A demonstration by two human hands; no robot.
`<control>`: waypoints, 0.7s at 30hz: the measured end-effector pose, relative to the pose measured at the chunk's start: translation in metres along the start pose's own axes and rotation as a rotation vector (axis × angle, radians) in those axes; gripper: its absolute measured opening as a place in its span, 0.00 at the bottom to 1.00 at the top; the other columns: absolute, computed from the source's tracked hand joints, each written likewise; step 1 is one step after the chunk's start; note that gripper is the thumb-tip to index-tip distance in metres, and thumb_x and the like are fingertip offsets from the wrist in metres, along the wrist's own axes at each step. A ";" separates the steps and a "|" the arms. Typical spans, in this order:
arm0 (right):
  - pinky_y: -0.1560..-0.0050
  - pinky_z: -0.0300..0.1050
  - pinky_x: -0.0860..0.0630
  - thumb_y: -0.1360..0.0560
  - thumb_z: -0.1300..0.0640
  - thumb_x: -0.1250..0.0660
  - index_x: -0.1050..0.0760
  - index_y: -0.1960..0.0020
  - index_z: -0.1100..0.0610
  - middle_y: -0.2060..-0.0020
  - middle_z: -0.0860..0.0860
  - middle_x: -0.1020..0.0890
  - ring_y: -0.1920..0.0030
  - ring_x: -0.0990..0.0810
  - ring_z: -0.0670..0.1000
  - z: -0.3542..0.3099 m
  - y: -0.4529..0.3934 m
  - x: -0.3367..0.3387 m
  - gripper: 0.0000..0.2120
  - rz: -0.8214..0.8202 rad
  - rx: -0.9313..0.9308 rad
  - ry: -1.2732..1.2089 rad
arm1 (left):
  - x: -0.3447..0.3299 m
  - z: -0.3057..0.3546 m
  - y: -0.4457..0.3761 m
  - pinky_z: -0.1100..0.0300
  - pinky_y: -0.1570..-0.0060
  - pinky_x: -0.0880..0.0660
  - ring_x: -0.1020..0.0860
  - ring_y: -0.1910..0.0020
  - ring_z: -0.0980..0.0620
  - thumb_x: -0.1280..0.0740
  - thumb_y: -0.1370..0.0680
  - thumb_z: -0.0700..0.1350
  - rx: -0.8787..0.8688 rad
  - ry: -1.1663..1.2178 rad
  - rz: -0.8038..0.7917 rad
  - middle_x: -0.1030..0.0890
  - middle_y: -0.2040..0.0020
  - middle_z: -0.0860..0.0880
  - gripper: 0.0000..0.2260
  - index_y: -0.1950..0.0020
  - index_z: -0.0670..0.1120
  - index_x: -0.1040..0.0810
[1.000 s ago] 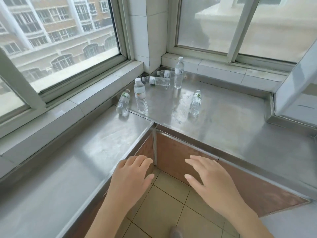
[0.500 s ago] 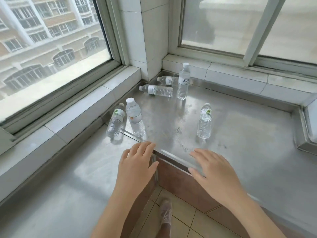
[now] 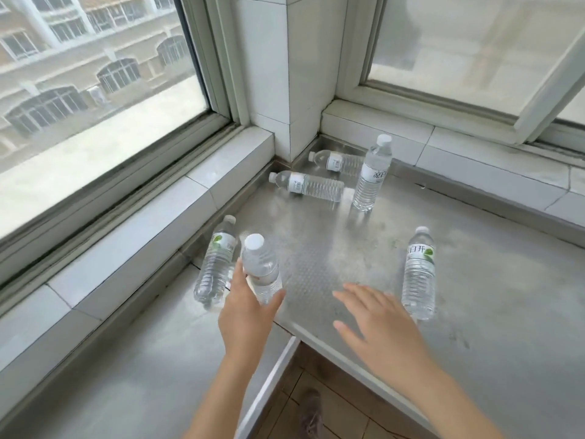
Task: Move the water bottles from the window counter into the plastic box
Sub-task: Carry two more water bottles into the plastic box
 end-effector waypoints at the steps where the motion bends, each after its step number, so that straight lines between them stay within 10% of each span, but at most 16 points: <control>1: 0.24 0.49 0.52 0.20 0.42 0.49 0.47 0.25 0.43 0.25 0.41 0.44 0.25 0.48 0.44 0.002 -0.006 -0.003 0.24 -0.014 0.001 0.002 | -0.008 -0.006 -0.004 0.57 0.51 0.28 0.25 0.36 0.54 0.25 0.31 0.59 0.054 0.120 -0.004 0.26 0.32 0.60 0.41 0.25 0.57 0.44; 10: 0.24 0.50 0.51 0.20 0.42 0.48 0.47 0.25 0.43 0.25 0.41 0.42 0.25 0.46 0.43 0.024 -0.044 -0.007 0.25 -0.040 -0.004 -0.047 | -0.041 -0.014 -0.022 0.55 0.49 0.27 0.23 0.50 0.54 0.20 0.34 0.48 0.309 0.502 0.144 0.24 0.45 0.56 0.34 0.38 0.55 0.39; 21: 0.28 0.52 0.42 0.22 0.44 0.42 0.41 0.26 0.44 0.28 0.43 0.35 0.28 0.38 0.47 0.096 -0.061 0.015 0.25 0.083 -0.112 -0.039 | -0.088 0.054 -0.023 0.63 0.57 0.23 0.16 0.53 0.53 0.20 0.35 0.39 0.176 0.732 -0.196 0.17 0.52 0.54 0.24 0.46 0.51 0.27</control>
Point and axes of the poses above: each hand's wrist, its own y-axis away from the middle knuckle, its own x-axis out of the back of the hand, z = x × y, the point moved 10 cm from there along -y, towards the middle knuckle
